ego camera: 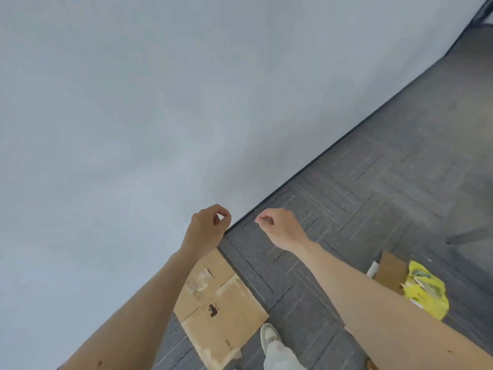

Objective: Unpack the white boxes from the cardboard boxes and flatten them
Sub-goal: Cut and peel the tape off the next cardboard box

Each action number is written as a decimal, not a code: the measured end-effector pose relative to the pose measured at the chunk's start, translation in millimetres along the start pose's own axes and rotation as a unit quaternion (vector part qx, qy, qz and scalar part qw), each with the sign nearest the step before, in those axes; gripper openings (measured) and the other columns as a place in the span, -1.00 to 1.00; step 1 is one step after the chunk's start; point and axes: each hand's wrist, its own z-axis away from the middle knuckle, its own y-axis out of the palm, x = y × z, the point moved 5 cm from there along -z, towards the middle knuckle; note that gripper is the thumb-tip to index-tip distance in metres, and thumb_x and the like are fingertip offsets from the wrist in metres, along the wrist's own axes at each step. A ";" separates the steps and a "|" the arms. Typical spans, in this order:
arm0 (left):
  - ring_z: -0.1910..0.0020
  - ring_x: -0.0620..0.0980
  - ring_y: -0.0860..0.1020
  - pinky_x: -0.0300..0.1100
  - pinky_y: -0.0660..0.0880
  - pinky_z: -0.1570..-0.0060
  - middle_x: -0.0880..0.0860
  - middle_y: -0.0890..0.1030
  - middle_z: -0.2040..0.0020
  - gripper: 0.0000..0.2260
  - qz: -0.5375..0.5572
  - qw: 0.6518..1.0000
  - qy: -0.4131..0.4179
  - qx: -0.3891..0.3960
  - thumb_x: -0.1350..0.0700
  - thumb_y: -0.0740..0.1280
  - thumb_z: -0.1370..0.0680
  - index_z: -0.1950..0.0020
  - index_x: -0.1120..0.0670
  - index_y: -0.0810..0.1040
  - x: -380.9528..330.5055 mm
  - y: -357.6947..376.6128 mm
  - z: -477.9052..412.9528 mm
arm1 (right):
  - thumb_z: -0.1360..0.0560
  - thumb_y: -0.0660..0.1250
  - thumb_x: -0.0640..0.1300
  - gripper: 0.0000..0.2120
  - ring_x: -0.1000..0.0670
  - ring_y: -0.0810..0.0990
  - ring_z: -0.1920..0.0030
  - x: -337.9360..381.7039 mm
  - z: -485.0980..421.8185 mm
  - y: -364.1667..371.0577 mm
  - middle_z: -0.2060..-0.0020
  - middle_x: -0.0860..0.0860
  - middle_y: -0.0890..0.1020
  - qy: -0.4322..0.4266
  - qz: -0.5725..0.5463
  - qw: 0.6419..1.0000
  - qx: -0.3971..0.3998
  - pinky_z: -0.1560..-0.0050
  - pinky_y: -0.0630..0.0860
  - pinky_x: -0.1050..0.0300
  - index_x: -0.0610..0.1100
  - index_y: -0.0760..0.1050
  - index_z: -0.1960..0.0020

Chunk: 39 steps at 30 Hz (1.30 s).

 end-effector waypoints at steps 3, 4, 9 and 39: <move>0.48 -0.13 0.36 -0.26 0.36 0.37 -0.01 0.47 0.42 -0.88 -0.012 0.996 0.077 0.032 0.10 0.32 -0.58 0.15 -0.02 0.57 -50.2 22.6 3.8 | -0.62 0.22 -0.08 -0.79 0.17 0.51 0.15 -20.3 48.6 -47.6 0.23 0.19 0.54 0.027 -0.008 0.998 -0.055 0.22 0.33 0.37 -0.09 0.62 -0.08; 0.49 -0.14 0.35 -0.26 0.36 0.38 -0.02 0.46 0.43 -0.88 -0.022 0.993 0.109 0.050 0.10 0.33 -0.59 0.15 -0.02 0.57 -70.8 35.8 7.6 | -0.62 0.22 -0.09 -0.80 0.18 0.50 0.16 -31.1 71.2 -67.0 0.23 0.20 0.54 0.039 -0.011 0.996 -0.085 0.22 0.33 0.37 -0.08 0.62 -0.07; 0.47 -0.15 0.42 -0.30 0.38 0.35 -0.01 0.52 0.41 -0.92 -0.041 0.956 0.260 0.132 0.11 0.36 -0.57 0.12 0.02 0.60 -174.8 117.2 49.5 | -0.61 0.25 -0.07 -0.80 0.16 0.53 0.18 -87.4 197.5 -152.7 0.21 0.10 0.60 0.114 -0.013 0.966 -0.232 0.22 0.35 0.31 -0.09 0.64 -0.04; 0.44 -0.18 0.46 -0.20 0.35 0.33 -0.07 0.52 0.44 -0.90 -0.087 0.749 0.526 0.395 0.06 0.36 -0.55 0.17 -0.01 0.59 -541.3 590.3 541.1 | -0.55 0.32 -0.13 -0.85 0.11 0.47 0.36 -421.1 896.3 -336.9 0.38 0.11 0.56 0.356 -0.067 0.720 -0.593 0.37 0.31 0.27 0.00 0.62 0.16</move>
